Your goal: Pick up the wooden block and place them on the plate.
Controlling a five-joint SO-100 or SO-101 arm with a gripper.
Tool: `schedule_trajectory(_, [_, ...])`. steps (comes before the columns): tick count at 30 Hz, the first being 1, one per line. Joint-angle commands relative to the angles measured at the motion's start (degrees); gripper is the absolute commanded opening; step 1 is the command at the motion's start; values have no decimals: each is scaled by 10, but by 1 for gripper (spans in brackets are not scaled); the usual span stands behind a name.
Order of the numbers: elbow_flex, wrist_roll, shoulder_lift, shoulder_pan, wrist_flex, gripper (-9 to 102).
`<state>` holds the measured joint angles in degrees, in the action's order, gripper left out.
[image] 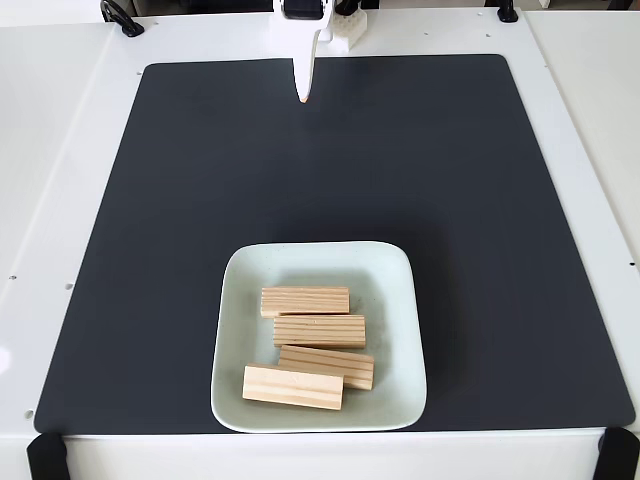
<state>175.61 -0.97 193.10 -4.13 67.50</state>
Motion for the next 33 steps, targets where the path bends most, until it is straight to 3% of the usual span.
schedule_trajectory(1, [-9, 4, 3, 1, -4, 0])
schedule_trajectory(33, [-12, 1, -2, 2, -4, -1])
